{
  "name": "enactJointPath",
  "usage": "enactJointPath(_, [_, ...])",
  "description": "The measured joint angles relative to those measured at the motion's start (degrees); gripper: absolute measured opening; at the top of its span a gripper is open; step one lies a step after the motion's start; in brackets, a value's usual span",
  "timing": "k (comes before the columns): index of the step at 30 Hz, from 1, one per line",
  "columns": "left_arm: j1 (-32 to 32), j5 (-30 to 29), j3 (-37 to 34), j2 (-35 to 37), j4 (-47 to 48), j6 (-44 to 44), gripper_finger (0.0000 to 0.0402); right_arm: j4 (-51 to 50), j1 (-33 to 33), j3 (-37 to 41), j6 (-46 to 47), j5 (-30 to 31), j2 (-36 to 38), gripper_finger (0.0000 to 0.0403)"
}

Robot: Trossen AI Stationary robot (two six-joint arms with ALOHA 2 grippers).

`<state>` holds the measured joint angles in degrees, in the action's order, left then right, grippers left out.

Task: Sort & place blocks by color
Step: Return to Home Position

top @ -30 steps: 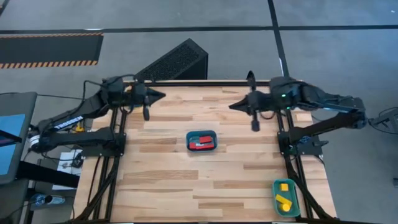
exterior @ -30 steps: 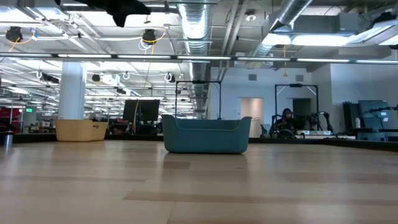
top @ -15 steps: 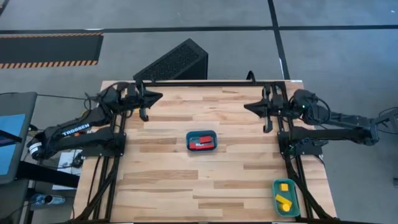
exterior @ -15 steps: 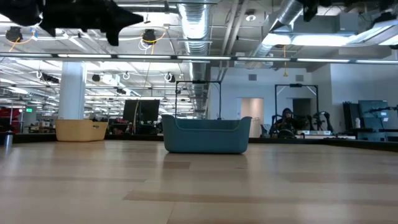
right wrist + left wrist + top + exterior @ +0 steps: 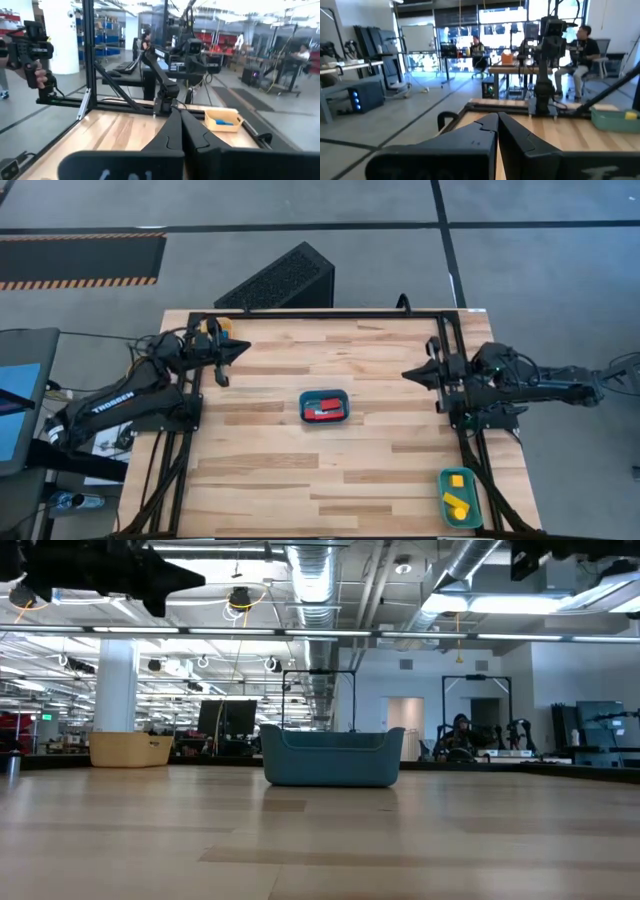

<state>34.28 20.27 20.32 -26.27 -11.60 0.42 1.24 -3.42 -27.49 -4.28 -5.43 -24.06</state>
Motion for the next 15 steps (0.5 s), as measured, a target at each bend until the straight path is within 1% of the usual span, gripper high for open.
enactJointPath(3, [0.00,0.06,0.00,3.20,6.21,1.89,0.0000,2.54,1.30,3.73,-1.59,1.96,2.77,0.0003])
enactJointPath(7, [0.00,0.06,0.00,7.13,13.33,3.61,0.0000,10.81,1.52,10.01,-1.25,3.09,5.26,0.0006])
enactJointPath(10, [0.00,0.12,0.00,9.60,15.76,3.64,0.0000,16.14,1.46,14.08,0.76,3.09,6.07,0.0005])
enactJointPath(15, [0.00,0.52,0.00,12.48,17.61,3.66,0.0000,18.23,1.40,17.39,1.25,3.13,6.17,0.0003])
